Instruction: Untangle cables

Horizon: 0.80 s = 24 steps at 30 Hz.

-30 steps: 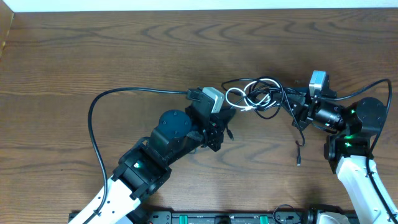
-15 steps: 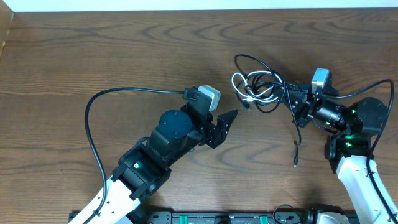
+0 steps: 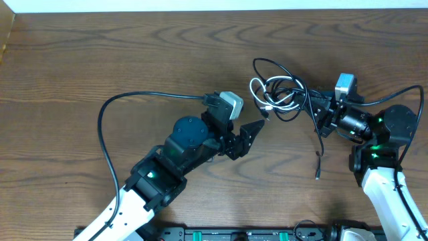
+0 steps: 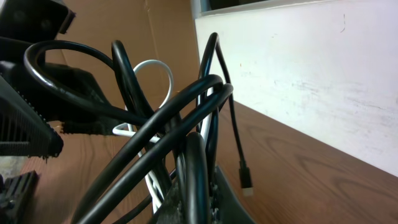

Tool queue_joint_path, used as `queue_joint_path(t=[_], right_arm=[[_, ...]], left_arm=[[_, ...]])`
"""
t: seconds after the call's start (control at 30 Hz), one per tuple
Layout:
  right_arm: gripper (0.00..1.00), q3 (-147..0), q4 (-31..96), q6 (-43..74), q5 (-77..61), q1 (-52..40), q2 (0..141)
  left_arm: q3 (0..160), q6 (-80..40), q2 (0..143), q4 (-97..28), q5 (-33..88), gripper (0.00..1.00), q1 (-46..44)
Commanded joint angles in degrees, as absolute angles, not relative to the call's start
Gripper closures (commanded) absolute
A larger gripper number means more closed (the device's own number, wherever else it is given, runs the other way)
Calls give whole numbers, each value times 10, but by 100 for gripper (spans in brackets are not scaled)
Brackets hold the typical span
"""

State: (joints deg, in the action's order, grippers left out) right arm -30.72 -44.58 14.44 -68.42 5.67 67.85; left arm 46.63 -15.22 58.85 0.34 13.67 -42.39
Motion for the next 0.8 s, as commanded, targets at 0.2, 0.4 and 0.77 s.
queue_joint_path(t=[0.2, 0.4, 0.77], right_arm=[[99, -314, -447, 147, -677, 59, 676], [99, -314, -434, 147, -677, 59, 676], [99, -314, -424, 145, -677, 59, 676]], left_arm=[[471, -153, 614, 19, 146, 31, -423], [471, -153, 621, 18, 145, 31, -423], [471, -153, 626, 18, 146, 31, -423]])
